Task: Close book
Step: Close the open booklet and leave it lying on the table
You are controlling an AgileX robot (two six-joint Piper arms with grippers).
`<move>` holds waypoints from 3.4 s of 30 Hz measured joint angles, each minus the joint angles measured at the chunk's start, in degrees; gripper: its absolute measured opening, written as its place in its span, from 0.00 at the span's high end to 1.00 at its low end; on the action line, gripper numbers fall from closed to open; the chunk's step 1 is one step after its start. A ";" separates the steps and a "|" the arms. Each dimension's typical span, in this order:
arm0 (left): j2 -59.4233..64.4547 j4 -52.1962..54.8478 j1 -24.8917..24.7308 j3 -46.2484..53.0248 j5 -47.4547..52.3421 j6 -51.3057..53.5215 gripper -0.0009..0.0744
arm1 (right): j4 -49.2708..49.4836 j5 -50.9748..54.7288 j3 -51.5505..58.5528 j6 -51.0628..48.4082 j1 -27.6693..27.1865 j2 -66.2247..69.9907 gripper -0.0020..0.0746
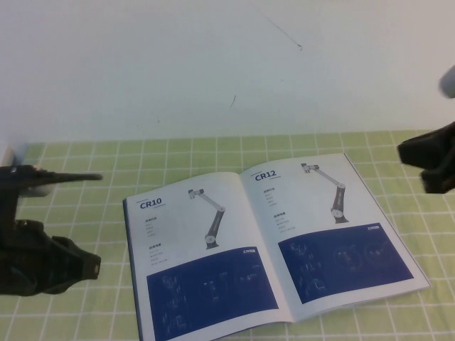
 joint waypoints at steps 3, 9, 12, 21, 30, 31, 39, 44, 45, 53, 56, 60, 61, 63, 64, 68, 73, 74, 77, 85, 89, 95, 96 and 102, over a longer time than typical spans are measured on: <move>4.97 0.11 0.00 -2.38 -0.14 0.51 0.99 | -1.09 -3.65 0.00 0.00 4.09 5.97 0.98; 11.56 0.41 -0.28 -4.78 -1.86 0.95 0.99 | -1.33 -7.33 -0.02 0.21 5.99 19.66 0.98; 13.83 1.61 -2.88 -4.80 -2.41 -0.42 0.99 | -1.47 -8.41 -0.12 0.21 5.99 25.38 0.98; 20.76 18.42 -15.59 -4.90 -10.57 -21.18 0.99 | -1.95 -11.20 -0.53 1.22 5.99 35.89 0.98; 27.57 29.07 -15.80 -5.74 -12.67 -32.75 0.99 | -2.20 -10.42 -1.42 3.64 5.99 37.49 0.98; 28.52 29.32 -15.80 -6.25 -12.67 -32.97 0.99 | -2.25 -10.33 -1.64 4.19 5.99 37.51 0.98; 36.58 30.43 -15.80 -15.72 -8.50 -33.87 0.99 | -3.06 -9.48 -1.74 5.05 5.99 37.71 0.98; 40.32 34.06 -15.80 -20.51 -3.86 -35.47 0.99 | -4.45 -9.32 -1.86 7.70 5.99 37.71 0.98; 40.76 34.48 -15.80 -20.91 -3.61 -36.13 0.99 | -5.06 -9.22 -1.86 8.61 5.99 37.81 0.98; 42.81 36.69 -15.80 -21.35 -3.62 -39.47 0.99 | -6.95 -10.26 -1.09 12.32 6.13 37.81 0.98; 43.68 36.93 -15.80 -21.90 -3.36 -39.78 0.99 | -6.95 -11.87 -0.04 12.32 6.37 37.49 0.98; 44.19 37.42 -15.80 -22.55 -2.24 -40.26 0.99 | -6.95 -12.61 0.60 12.32 6.47 37.40 0.98; 44.19 38.06 -15.89 -22.55 -2.16 -40.83 0.99 | -6.95 -12.75 0.74 12.32 6.45 37.36 0.98; 44.29 39.12 -15.89 -22.55 -1.76 -42.29 0.99 | -6.95 -12.86 0.88 12.32 6.45 37.27 0.98; 44.29 39.72 -16.02 -22.68 -1.50 -42.92 0.99 | -6.84 -12.94 0.93 12.32 6.45 37.27 0.98; 44.40 41.09 -16.02 -22.79 -0.90 -44.98 0.99 | -6.84 -13.08 1.05 12.32 6.45 37.27 0.98; 44.40 41.23 -16.02 -22.79 -0.65 -45.50 0.99 | -6.84 -13.12 1.05 12.32 6.45 37.27 0.98; 44.40 41.00 -16.02 -22.79 -0.65 -45.50 0.99 | -6.84 -13.12 1.05 12.32 6.45 37.27 0.98; 44.40 39.07 -16.02 -22.79 -0.99 -44.87 0.99 | -6.84 -13.12 1.05 12.32 6.45 37.27 0.98; 44.50 24.72 -15.68 -22.79 -5.01 -35.21 0.99 | -6.84 -13.21 1.14 12.32 6.45 37.27 0.98; 44.99 10.93 -15.68 -22.79 -7.67 -26.26 0.99 | -6.38 -13.21 1.14 12.32 6.45 37.27 0.98; 45.36 -20.29 -15.68 -22.57 -8.50 0.33 0.99 | -4.40 -12.98 1.14 10.92 6.45 37.27 0.98; 45.46 -26.49 -15.80 -22.57 -8.11 4.74 0.99 | -4.17 -12.86 1.14 10.00 6.45 37.27 0.98; 45.46 -49.46 -19.26 -22.57 -6.01 28.94 0.99 | -5.21 -11.71 0.88 7.80 6.24 35.15 0.98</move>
